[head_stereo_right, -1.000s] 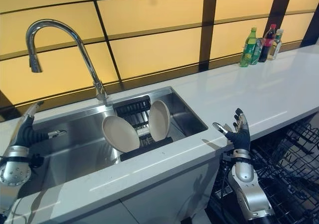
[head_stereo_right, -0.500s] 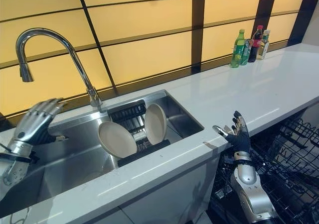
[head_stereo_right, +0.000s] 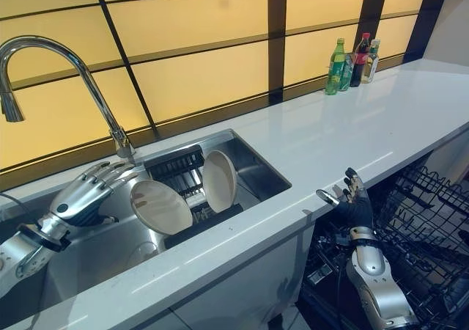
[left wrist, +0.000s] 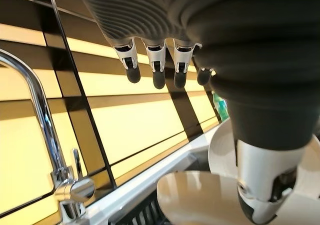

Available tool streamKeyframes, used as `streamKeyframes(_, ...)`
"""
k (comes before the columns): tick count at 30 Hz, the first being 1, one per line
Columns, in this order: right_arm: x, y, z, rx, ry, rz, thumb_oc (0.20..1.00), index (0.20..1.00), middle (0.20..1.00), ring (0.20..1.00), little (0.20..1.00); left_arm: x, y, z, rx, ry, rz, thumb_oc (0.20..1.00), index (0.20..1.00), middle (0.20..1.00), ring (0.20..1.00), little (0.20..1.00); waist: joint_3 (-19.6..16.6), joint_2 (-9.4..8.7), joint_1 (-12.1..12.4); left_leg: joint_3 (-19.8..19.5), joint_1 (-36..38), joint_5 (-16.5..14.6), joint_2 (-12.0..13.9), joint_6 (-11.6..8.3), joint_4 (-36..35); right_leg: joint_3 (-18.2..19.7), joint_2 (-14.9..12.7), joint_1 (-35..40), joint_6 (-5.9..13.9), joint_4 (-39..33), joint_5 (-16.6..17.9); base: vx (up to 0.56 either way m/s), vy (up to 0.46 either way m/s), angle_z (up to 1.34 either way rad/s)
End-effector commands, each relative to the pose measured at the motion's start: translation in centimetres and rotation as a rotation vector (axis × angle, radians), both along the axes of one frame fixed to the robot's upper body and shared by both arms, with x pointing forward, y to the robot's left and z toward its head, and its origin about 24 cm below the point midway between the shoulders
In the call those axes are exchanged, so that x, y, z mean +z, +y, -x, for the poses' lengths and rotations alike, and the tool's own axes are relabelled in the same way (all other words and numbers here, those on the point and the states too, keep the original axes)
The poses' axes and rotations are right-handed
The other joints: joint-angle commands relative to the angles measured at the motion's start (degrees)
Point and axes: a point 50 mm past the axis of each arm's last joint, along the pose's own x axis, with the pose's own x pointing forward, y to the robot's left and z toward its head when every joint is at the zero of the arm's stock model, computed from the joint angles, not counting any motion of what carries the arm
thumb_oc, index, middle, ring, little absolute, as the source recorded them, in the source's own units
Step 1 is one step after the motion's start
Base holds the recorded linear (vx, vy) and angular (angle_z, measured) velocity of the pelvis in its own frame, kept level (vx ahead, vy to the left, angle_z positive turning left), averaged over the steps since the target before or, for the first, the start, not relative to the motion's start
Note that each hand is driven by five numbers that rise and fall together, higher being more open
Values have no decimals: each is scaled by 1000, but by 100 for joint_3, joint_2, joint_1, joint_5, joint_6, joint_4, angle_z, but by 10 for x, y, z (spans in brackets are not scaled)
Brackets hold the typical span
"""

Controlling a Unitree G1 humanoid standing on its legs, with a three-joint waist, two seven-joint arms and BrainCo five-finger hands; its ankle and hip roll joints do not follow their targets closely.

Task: Pick up plates and place into dishwasher.

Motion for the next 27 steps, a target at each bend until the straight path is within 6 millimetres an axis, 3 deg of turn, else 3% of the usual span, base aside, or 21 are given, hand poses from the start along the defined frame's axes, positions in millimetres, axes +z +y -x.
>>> streamKeyframes(1, 26, -9, -7, 6, -119, 36, 1000, 1000, 1000, 1000, 1000, 33, 3, -15, -3, -175, -55, 1000, 1000, 1000, 1000, 1000, -122, -127, -133, 28, -402, -383, -189, 198, 320, 40, -499, -327, 503, 238, -361, 41, 49, -1)
streamKeyframes(7, 28, -11, -9, 4, -123, 43, 1000, 1000, 1000, 1000, 1000, 22, -8, -24, -22, -178, -64, 1000, 1000, 1000, 1000, 1000, 22, -142, -261, 72, -467, -421, -217, 239, 374, 186, -538, -522, 560, 389, -341, 20, 47, -4)
streamKeyframes(13, 34, -15, -11, 1, -145, 63, 1000, 1000, 1000, 1000, 1000, 4, -24, -28, -89, -57, -116, 1000, 1000, 1000, 1000, 1000, 227, -109, -392, 139, -585, -424, -266, 292, 416, 361, -574, -699, 629, 475, -295, -4, 51, -11)
streamKeyframes(27, 38, -21, -11, 13, -150, 99, 1000, 1000, 1000, 1000, 1000, -25, -20, -27, -31, 136, -120, 1000, 1000, 1000, 1000, 1000, 525, -97, -516, 163, -718, -342, -338, 342, 472, 535, -615, -758, 726, 503, -240, 24, 32, -7)
